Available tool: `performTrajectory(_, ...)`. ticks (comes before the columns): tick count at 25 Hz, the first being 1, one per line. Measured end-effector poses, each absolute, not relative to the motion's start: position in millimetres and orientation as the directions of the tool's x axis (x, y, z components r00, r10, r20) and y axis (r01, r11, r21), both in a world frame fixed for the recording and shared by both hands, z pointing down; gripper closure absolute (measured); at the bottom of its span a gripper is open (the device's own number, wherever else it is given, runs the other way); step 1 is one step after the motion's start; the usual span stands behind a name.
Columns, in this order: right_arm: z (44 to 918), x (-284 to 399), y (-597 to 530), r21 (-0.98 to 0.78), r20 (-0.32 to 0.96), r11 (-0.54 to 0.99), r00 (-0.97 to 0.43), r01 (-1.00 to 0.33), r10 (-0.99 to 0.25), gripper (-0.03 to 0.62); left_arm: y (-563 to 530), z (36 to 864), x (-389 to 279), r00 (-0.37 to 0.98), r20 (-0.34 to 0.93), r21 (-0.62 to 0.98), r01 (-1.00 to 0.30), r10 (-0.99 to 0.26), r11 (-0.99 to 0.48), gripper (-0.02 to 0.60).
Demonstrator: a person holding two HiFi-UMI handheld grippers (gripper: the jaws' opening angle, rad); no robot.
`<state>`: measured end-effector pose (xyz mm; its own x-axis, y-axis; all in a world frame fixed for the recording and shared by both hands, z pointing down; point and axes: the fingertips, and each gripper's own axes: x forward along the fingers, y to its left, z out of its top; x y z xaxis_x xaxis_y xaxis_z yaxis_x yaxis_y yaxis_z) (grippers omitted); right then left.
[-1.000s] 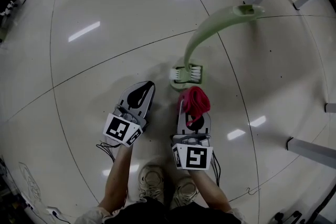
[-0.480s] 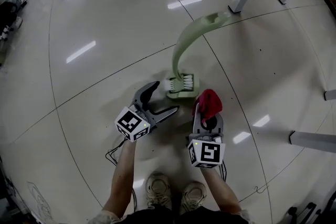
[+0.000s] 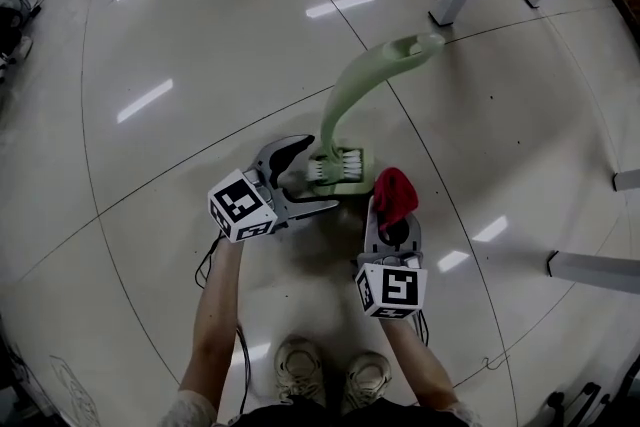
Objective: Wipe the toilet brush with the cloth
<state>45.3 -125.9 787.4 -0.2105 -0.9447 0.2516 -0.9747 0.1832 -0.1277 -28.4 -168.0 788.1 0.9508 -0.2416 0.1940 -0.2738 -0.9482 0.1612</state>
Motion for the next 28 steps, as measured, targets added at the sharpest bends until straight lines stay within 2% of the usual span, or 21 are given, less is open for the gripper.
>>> performTrajectory(3,785.7,43.2,-124.7,-0.145,0.25,0.184,-0.216,-0.972,-0.944,0.563,-168.4,790.4,-13.3,0.96,0.244,0.156,-0.18,-0.139,-0.971,0.115)
performTrajectory(6,785.7,40.8,-125.2,-0.146,0.241,0.202,-0.232,-0.969,-0.942,0.563,-167.7,790.4,-5.5,0.968,0.229,0.179,-0.145,-0.102,-0.973,0.115)
performTrajectory(11,787.0,43.9,-132.8,-0.126,0.233,0.232,-0.256,-0.964,-0.938,0.563,-169.3,785.9,-9.1,0.974,0.164,0.221,-0.189,-0.154,-0.957,0.115)
performTrajectory(23,786.6,56.4,-178.4,-0.042,0.253,0.285,-0.286,-0.958,-0.924,0.563,-126.1,787.3,-34.6,0.948,0.208,0.208,-0.285,-0.242,-0.936,0.115)
performTrajectory(28,780.9,56.0,-151.9,-0.048,0.272,0.256,-0.26,-0.965,-0.927,0.563,-124.6,788.7,-35.5,0.942,0.205,0.212,-0.309,-0.267,-0.927,0.115)
